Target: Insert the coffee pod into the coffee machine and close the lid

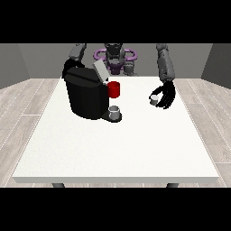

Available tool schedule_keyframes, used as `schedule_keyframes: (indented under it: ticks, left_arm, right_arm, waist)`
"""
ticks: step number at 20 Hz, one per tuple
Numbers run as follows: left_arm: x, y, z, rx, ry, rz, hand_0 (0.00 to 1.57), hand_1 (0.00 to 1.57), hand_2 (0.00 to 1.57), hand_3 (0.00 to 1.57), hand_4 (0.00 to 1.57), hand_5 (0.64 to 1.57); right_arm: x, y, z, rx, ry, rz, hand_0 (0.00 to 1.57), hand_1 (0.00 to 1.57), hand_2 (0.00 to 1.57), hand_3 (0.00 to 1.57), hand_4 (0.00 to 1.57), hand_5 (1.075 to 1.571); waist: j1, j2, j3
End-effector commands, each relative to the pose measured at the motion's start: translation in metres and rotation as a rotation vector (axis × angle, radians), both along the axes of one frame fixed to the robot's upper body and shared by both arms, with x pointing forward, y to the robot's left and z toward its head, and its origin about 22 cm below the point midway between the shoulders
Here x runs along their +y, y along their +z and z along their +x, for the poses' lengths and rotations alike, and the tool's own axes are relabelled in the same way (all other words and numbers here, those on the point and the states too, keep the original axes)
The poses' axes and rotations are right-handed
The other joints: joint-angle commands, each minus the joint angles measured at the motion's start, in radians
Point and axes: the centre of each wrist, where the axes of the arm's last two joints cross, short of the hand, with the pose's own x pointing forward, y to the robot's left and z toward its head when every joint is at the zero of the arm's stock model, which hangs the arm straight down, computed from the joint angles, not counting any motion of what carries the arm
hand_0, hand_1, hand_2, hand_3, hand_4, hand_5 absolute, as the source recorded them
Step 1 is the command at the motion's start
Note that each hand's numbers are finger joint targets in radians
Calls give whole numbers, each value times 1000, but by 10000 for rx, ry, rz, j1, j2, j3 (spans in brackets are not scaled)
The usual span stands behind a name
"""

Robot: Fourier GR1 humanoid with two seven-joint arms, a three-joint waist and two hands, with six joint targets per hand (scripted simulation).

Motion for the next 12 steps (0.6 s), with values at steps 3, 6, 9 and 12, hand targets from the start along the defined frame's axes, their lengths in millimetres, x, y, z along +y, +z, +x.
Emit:
schedule_keyframes:
  ticks: [3,6,9,12]
  left_arm:
    - [3,-5,-2,-275,-127,900,971,971,1086,863,323,1571]
    - [2,14,11,-149,-261,1600,899,899,1011,776,309,1571]
    - [1,3,6,150,-171,1500,1115,1115,1173,966,280,1571]
    - [-14,4,13,-220,-880,1534,1266,1266,1399,1363,507,1571]
  right_arm:
    - [-8,-9,-6,-112,4,167,0,0,0,0,535,1571]
    - [15,-6,2,-438,-391,87,0,0,0,0,429,1571]
    - [-17,-3,6,-141,-302,348,0,0,0,0,424,1571]
    - [-2,-33,-6,106,-319,478,0,0,0,0,429,1571]
  waist:
    - [-52,65,-16]
    - [213,364,-13]
    - [109,153,-13]
    - [265,-164,-11]
